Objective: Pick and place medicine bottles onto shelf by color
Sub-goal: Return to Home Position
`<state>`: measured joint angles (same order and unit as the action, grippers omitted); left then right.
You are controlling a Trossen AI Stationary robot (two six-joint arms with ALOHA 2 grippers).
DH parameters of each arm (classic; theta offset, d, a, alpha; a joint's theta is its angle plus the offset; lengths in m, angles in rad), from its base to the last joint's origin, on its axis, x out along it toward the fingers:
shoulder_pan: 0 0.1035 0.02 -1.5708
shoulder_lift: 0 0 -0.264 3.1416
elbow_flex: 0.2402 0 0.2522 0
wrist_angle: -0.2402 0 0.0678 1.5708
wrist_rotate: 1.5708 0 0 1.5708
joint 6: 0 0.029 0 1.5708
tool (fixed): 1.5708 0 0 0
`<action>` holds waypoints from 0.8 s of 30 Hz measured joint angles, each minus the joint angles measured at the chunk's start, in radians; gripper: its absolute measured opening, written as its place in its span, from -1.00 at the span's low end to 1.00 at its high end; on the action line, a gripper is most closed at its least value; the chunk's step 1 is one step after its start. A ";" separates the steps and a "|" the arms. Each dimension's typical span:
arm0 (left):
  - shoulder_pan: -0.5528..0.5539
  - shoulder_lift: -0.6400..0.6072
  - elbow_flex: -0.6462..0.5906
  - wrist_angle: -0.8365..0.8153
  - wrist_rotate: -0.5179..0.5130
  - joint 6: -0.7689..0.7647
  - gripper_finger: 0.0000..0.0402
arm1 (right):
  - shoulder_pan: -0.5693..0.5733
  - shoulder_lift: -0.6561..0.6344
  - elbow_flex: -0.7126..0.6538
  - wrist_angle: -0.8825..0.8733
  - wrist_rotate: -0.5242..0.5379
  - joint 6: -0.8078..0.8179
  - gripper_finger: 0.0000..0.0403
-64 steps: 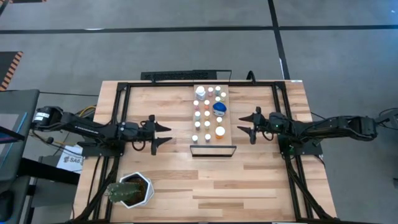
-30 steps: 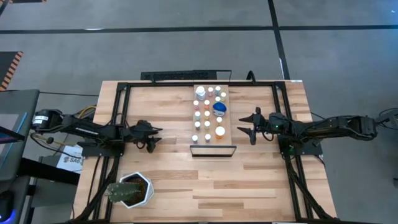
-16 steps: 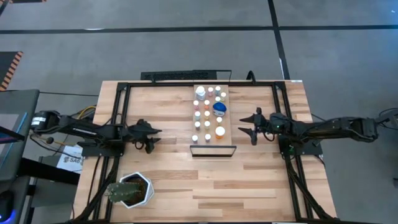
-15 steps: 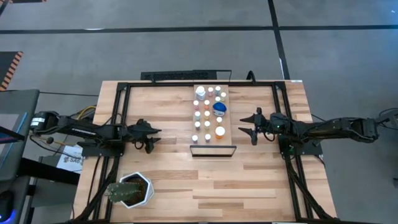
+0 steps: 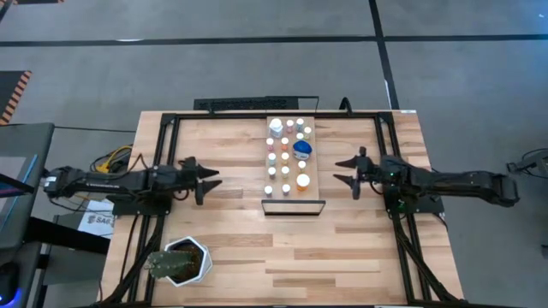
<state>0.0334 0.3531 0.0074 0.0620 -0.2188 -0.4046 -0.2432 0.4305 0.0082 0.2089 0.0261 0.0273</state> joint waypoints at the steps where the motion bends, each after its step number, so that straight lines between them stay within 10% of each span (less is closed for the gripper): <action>1: 0.000 -0.019 0.000 0.000 0.000 0.000 -0.01 | 0.000 -0.022 0.000 -0.013 0.000 0.000 0.13; 24: 0.132 -0.275 -0.001 0.003 -0.002 0.000 -0.01 | -0.187 -0.428 0.000 -0.170 0.000 0.000 0.13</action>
<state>0.1652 0.0785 0.0063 0.0648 -0.2203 -0.4049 -0.4302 0.0021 0.0082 0.0388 0.0257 0.0273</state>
